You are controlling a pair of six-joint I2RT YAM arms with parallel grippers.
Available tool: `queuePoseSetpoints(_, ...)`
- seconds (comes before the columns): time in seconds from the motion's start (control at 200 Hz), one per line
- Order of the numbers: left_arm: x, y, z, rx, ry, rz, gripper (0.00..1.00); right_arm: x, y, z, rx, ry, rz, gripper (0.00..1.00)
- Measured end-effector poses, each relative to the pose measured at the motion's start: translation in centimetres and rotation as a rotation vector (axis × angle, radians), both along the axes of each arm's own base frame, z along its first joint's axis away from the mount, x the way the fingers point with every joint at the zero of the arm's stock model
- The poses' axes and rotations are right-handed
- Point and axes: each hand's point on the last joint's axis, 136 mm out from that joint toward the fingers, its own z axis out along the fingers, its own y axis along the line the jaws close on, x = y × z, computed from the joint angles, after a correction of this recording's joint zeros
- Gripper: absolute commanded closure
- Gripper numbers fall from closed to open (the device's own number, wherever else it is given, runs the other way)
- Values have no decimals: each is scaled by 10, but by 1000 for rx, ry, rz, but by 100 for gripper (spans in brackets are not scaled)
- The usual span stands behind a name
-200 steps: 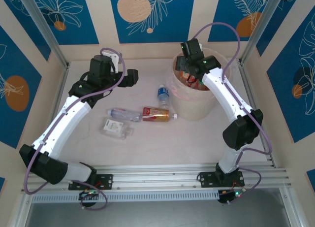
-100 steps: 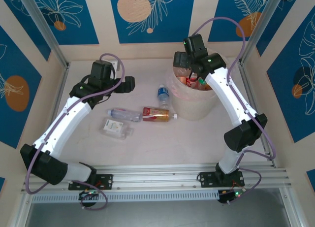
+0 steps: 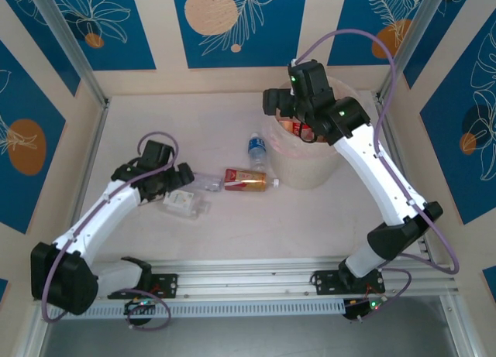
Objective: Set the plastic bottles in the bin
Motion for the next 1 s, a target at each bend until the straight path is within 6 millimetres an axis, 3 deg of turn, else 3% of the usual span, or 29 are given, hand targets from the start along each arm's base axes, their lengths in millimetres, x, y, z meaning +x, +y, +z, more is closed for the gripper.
queuePoseSetpoints(0.105,-22,5,-23,-46,60,93,0,-5,-1,-10,-14,14,12,1)
queuePoseSetpoints(0.19,-26,6,-29,-67,80,139,1,-8,-1,-18,-23,26,21,1)
queuePoseSetpoints(0.38,-18,2,-37,-96,92,184,0,-14,-1,-22,-12,25,36,1)
queuePoseSetpoints(0.605,-11,-5,-52,-110,133,191,0,-20,-1,-11,26,-15,52,1)
queuePoseSetpoints(1.0,11,-9,-57,-100,119,197,0,-21,6,-15,24,-16,78,1)
